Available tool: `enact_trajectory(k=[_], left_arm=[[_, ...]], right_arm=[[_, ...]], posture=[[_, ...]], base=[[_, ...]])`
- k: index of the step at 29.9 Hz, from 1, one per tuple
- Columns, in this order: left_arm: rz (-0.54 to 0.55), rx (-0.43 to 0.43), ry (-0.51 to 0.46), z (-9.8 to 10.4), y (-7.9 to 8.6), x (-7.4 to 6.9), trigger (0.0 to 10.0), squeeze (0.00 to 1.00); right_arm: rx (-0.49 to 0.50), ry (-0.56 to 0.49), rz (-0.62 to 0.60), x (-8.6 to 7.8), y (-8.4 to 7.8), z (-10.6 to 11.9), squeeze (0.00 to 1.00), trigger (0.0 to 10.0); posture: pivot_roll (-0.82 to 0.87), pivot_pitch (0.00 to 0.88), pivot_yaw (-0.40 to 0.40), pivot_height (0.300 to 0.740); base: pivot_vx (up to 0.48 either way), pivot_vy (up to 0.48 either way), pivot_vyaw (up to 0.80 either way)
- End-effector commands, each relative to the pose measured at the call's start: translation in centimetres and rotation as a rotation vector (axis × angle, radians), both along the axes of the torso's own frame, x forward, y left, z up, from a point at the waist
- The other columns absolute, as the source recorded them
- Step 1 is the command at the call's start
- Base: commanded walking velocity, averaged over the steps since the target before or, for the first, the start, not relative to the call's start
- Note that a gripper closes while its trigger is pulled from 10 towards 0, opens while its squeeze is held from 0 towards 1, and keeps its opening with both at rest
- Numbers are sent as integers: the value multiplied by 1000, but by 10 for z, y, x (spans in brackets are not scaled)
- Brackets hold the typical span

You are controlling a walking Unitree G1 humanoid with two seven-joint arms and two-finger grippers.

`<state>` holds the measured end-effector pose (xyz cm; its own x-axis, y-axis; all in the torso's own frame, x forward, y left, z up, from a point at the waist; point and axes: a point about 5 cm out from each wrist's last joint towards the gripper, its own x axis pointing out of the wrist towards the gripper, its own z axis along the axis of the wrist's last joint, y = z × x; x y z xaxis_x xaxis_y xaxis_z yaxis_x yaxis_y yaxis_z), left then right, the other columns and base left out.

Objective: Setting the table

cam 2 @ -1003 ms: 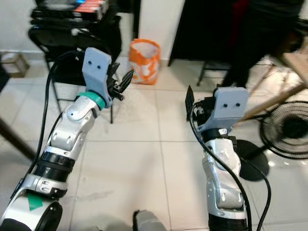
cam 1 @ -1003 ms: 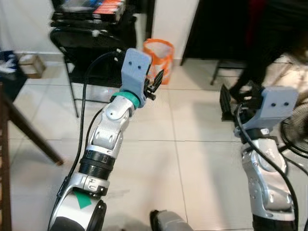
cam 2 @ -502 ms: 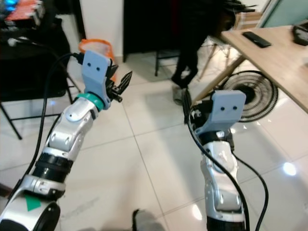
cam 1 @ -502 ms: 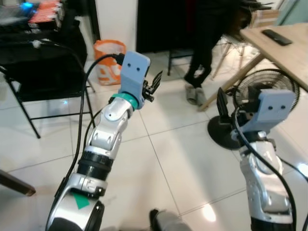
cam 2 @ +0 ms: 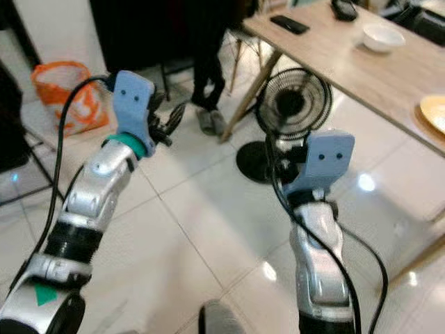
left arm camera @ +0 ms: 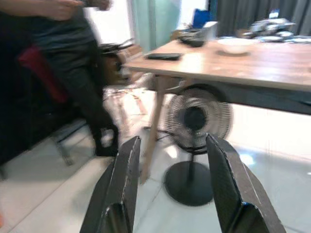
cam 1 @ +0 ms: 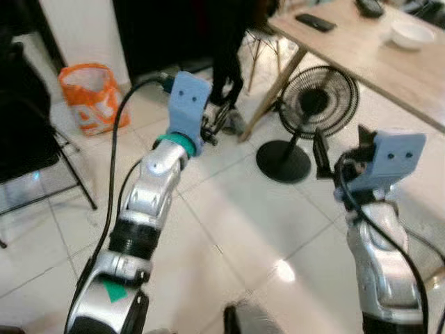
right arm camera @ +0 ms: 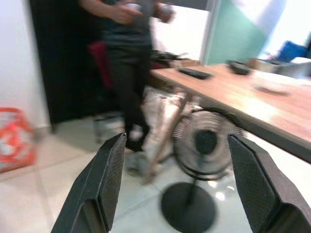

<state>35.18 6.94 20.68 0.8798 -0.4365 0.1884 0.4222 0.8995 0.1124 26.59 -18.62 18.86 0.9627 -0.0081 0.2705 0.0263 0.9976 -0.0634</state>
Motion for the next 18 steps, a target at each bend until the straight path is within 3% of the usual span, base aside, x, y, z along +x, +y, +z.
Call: enact_trajectory(k=[1, 18], left_arm=[[-9, 10, 3, -1, -3, -1, 10000, 0], [-28, -14, 17, -1, -6, -2, 10000, 0]], right_arm=[[9, 1, 0, 0, 0, 0, 0, 10000], [7, 2, 0, 0, 0, 0, 0, 10000]], posture=[[-84, 0, 23, 740], [-84, 0, 22, 740]], base=[[0, 0, -800], [0, 0, -800]])
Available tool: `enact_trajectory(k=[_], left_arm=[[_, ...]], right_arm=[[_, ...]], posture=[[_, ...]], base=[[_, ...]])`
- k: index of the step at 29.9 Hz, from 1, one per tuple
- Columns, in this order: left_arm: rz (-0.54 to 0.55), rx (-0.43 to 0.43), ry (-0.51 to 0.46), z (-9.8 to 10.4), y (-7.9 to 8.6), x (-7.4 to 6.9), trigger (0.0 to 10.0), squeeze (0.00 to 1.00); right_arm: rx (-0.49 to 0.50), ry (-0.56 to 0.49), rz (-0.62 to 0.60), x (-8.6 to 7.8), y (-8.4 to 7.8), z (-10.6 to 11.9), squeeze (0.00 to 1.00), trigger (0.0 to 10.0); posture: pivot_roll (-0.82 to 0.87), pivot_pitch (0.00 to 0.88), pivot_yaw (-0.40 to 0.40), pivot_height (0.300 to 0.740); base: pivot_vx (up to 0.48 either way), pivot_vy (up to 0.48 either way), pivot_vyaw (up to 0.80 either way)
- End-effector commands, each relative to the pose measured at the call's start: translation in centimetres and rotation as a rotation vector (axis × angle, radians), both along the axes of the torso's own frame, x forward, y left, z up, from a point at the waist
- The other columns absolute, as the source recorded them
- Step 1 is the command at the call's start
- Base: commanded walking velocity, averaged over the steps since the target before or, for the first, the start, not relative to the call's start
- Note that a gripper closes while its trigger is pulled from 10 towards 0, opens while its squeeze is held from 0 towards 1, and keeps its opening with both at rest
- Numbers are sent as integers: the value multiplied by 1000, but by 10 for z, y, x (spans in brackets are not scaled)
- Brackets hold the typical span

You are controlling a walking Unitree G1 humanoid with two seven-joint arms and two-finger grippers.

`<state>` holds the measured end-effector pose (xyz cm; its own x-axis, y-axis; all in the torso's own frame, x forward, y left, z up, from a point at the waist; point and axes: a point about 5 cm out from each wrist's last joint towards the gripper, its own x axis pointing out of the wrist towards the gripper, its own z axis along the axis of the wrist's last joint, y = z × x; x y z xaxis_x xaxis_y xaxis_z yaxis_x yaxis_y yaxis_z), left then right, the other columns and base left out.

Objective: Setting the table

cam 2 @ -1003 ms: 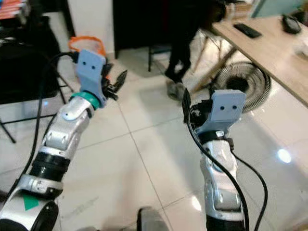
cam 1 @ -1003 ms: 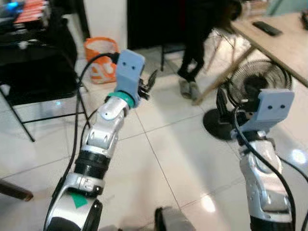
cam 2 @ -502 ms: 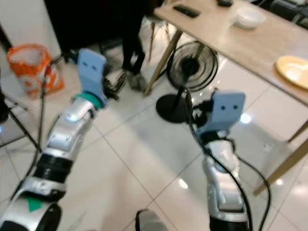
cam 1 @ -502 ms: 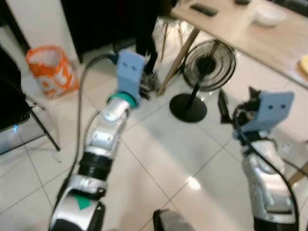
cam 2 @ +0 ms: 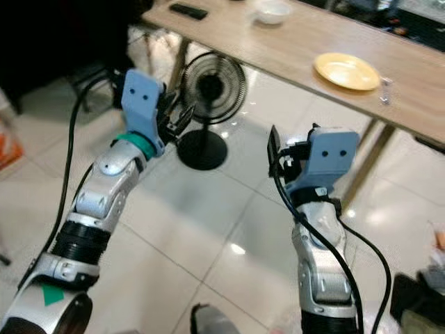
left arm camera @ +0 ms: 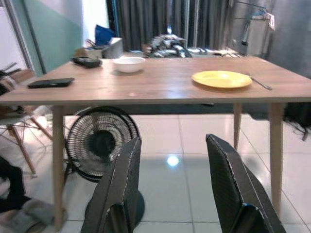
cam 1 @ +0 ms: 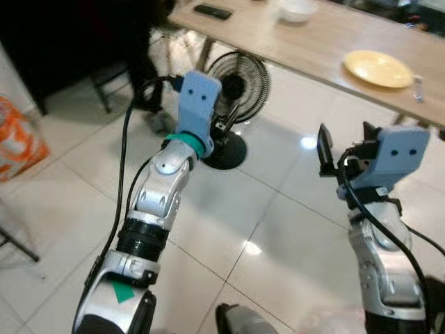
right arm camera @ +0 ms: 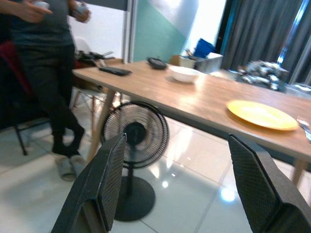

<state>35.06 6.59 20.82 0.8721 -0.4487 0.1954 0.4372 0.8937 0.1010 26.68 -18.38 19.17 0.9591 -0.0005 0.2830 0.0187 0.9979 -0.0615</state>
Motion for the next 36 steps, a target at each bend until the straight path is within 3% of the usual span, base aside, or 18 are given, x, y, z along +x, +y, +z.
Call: enact_trajectory(k=[1, 23, 29, 36], left_arm=[[-15, -2, 19, -2, -3, -1, 10000, 0], [-23, 4, 16, -2, -5, -2, 10000, 0], [24, 5, -3, -1, -2, 0, 10000, 0], [67, 11, -9, -1, 1, 2, 10000, 0]], right_arm=[[5, 15, -9, -1, -2, -3, 0, 10000], [2, 17, -10, -1, -2, -3, 0, 10000], [1, -9, 15, -1, 2, 0, 0, 10000], [-1, -12, 45, 0, 6, 1, 0, 10000]], posture=[[-84, 0, 22, 740], [-86, 0, 24, 740], [-82, 0, 22, 740], [-81, 0, 24, 740]], base=[[0, 0, -800], [0, 0, -800], [0, 0, 0], [339, 0, 0]])
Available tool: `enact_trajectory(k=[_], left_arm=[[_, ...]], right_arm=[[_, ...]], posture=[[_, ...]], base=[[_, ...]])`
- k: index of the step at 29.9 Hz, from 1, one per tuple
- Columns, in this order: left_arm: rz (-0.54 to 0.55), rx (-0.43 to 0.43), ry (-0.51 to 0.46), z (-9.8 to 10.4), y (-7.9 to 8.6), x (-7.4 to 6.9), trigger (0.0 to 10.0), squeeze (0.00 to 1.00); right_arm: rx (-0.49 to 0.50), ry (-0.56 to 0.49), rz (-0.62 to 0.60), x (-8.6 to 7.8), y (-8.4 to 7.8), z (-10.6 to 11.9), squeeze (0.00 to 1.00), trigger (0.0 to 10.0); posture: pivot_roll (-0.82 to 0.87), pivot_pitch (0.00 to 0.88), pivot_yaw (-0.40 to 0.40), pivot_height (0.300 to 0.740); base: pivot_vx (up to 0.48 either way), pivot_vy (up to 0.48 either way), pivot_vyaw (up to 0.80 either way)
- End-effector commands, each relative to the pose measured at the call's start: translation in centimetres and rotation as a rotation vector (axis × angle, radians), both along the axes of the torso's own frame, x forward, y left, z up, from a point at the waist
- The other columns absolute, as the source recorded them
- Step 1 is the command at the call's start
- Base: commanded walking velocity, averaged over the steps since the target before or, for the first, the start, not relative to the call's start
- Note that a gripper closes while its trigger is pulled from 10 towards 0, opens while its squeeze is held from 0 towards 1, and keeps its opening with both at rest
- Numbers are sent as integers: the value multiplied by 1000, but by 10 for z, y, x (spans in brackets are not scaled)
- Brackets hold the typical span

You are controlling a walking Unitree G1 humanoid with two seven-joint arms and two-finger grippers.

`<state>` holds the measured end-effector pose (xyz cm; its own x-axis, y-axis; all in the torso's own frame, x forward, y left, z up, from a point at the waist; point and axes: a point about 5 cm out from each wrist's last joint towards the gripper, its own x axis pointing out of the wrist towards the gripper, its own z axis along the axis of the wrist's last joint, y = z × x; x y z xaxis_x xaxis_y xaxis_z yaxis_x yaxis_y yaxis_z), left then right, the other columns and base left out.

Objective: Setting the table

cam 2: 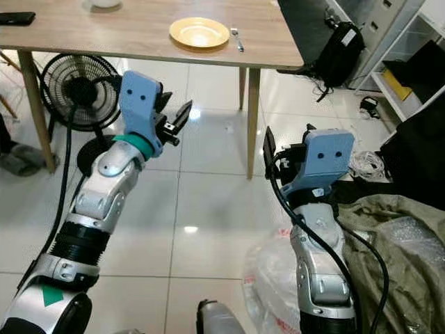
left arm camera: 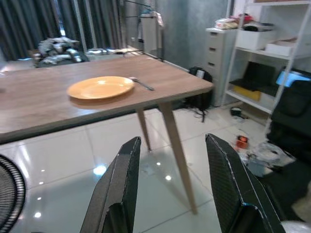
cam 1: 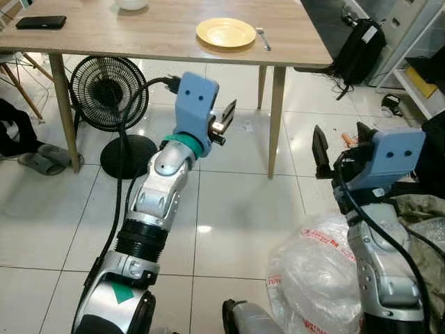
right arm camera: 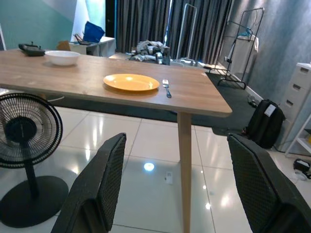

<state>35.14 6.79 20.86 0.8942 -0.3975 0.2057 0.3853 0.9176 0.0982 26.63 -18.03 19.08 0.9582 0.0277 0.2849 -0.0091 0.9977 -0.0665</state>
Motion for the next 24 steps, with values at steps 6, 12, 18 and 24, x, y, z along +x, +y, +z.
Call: enact_trajectory(k=[6, 12, 18, 24], left_arm=[[28, 23, 10, -5, -1, 2, 10000, 0], [54, 25, 23, -7, 1, 3, 10000, 0], [55, 27, 22, -7, 0, 4, 10000, 0], [53, 29, 21, -7, -1, 4, 10000, 0]], right_arm=[[3, -8, 28, 0, 4, 1, 0, 10000], [3, -12, 22, 0, 3, 2, 0, 10000], [6, -17, 5, 0, 1, 2, 0, 10000], [15, -11, -15, 0, -3, 2, 0, 10000]], posture=[[-79, 0, 22, 740], [-77, 0, 20, 740], [-75, 0, 23, 740], [-79, 0, 26, 740]], base=[[441, 0, 0], [477, 0, 0], [480, 0, 0], [480, 0, 0]])
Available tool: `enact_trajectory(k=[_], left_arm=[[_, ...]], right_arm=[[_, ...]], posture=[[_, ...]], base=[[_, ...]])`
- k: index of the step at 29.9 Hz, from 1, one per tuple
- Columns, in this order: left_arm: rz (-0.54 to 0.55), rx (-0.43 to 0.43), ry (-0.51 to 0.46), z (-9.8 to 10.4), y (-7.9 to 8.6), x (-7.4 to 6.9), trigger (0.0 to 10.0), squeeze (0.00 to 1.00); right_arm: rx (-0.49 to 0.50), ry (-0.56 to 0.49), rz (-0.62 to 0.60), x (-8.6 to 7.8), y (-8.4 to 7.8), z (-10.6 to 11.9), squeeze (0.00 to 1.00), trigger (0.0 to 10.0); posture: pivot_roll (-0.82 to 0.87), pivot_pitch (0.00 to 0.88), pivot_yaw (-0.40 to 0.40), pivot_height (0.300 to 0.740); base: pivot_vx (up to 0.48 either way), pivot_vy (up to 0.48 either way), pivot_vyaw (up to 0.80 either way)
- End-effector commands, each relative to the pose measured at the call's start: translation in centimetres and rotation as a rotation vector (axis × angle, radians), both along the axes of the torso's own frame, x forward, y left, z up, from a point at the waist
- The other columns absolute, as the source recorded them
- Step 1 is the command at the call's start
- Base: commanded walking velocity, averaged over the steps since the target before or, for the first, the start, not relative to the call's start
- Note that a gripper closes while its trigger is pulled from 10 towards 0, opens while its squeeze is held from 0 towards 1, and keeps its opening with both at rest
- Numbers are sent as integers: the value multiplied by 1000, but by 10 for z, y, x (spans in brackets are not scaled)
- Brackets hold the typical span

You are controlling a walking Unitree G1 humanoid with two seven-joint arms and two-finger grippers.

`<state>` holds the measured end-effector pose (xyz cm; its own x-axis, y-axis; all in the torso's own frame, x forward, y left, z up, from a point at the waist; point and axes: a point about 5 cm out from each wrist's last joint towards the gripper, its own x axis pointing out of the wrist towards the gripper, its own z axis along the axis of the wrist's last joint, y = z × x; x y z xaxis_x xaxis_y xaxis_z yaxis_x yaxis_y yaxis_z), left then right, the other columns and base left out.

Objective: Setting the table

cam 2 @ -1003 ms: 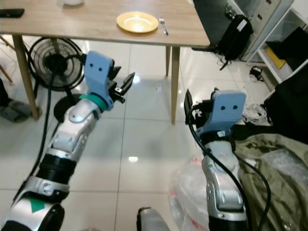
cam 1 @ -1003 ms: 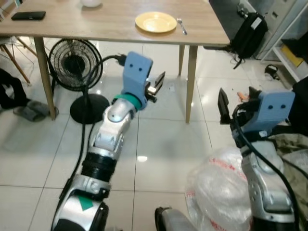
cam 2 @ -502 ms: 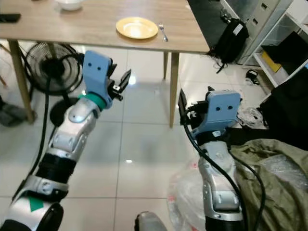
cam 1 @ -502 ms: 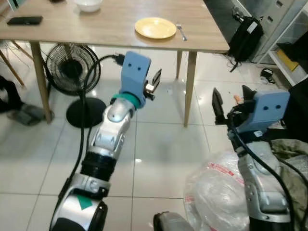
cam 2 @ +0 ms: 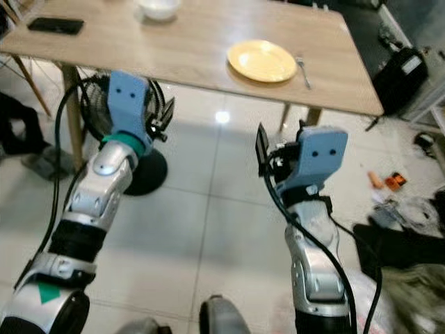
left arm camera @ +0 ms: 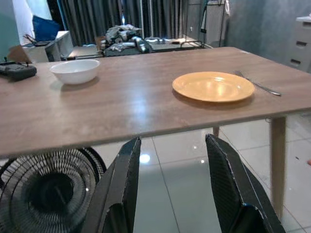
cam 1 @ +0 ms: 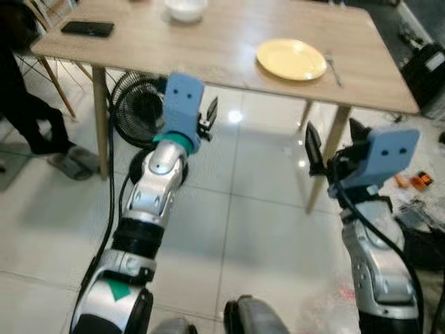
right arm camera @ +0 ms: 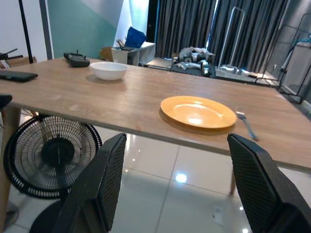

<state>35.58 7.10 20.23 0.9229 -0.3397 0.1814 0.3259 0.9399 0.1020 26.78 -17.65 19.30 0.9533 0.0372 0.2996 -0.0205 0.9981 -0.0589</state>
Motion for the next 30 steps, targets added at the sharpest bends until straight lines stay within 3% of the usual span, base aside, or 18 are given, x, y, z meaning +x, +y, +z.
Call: enact_trajectory(k=[1, 20, 30], left_arm=[[-15, 17, 1, 0, -4, 0, 10000, 0], [-20, 18, 1, 0, -6, 1, 10000, 0], [-24, 17, 0, 0, -7, 1, 10000, 0]], right_arm=[[9, 7, -33, -2, -8, -1, 0, 10000], [4, 27, -76, 0, -14, -4, 0, 10000], [-7, 33, -99, 0, -17, -4, 0, 10000]], posture=[[-80, 0, 26, 740], [-77, 0, 28, 740], [-80, 0, 29, 740]], base=[[480, 0, -444], [470, 0, -786], [455, 0, 0]])
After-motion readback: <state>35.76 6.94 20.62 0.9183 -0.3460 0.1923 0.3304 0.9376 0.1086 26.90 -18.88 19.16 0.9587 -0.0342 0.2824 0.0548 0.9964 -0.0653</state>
